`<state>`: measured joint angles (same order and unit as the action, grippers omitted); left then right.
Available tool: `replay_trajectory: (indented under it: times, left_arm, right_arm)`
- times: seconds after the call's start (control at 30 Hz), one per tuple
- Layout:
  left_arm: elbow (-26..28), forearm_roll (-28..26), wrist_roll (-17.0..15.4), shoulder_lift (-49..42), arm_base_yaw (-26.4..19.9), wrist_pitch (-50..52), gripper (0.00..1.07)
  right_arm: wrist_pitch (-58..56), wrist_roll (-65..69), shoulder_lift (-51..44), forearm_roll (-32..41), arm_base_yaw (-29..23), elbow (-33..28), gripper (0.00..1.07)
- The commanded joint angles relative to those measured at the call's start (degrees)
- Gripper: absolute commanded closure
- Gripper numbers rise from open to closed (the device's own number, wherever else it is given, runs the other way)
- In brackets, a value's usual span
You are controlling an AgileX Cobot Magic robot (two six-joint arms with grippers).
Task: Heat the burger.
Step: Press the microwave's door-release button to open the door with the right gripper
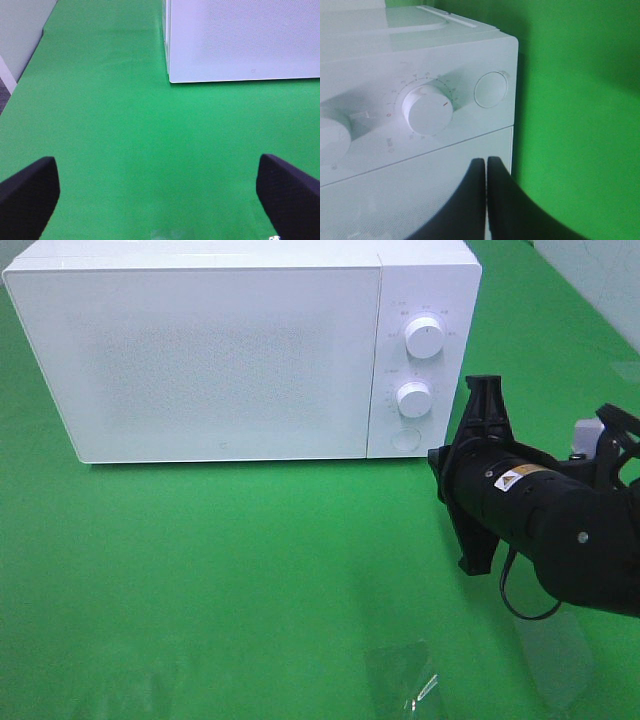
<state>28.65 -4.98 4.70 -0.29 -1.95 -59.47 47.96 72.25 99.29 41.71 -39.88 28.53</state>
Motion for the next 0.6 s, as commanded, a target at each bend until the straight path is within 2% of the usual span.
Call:
replay_trajectory:
  times: [0.03,0.2,0.27,0.6]
  left_arm:
    - [-0.17,-0.40,-0.11,-1.32,0.00,0.23,0.07]
    - [-0.17,-0.40,-0.11,-1.32,0.00,0.23,0.07]
    - [-0.17,-0.40,-0.11,-1.32,0.00,0.23,0.07]
    - [-0.17,-0.40,-0.11,-1.32,0.00,0.23,0.07]
  right_arm:
    - [-0.80,2.46,3.44,-4.81,2.46,2.86,1.07]
    - [-2.41,3.44,6.19,-7.22,4.58,5.67,1.07]
    - [-3.50,4.07,8.65,-9.63,6.36,8.48,1.07]
    - [-5.04,4.18,12.78,-11.97,9.28,13.35,1.07]
